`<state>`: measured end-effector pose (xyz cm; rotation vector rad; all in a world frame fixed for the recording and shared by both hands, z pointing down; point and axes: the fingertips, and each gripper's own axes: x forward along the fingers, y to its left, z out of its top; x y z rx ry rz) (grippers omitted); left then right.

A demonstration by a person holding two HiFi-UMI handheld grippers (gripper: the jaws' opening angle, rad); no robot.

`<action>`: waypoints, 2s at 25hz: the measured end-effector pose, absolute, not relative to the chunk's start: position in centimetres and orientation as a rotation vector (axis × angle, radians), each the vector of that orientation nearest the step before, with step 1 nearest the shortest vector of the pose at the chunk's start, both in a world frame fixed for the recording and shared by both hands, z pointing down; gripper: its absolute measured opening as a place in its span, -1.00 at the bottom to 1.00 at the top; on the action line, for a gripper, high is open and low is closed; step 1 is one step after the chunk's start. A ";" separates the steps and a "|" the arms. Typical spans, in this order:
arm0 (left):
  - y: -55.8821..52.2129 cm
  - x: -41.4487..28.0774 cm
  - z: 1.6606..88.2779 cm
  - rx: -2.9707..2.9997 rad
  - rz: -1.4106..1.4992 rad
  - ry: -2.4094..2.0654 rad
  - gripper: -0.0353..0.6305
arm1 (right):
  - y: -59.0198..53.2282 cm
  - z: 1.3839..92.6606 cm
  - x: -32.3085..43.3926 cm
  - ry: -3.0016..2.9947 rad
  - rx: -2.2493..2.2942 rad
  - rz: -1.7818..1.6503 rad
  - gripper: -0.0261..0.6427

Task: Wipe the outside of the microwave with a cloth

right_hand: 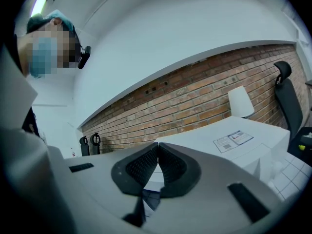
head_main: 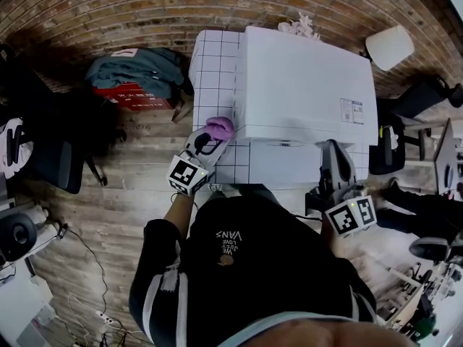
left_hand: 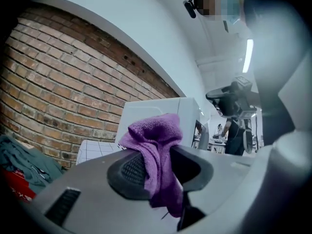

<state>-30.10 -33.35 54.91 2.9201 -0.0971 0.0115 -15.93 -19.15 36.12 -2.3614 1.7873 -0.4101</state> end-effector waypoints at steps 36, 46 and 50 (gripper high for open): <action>-53.6 -14.4 55.9 2.865 -0.036 -0.324 -0.51 | -18.2 36.1 -6.0 1.661 -2.499 -0.446 -0.92; -47.9 -22.4 55.8 2.862 -0.049 -0.293 -0.51 | -18.8 36.4 -10.4 1.721 -2.426 -0.441 -0.92; -43.2 -26.2 57.5 2.807 -0.013 -0.283 -0.51 | -19.6 36.5 -12.9 1.772 -2.387 -0.444 -0.92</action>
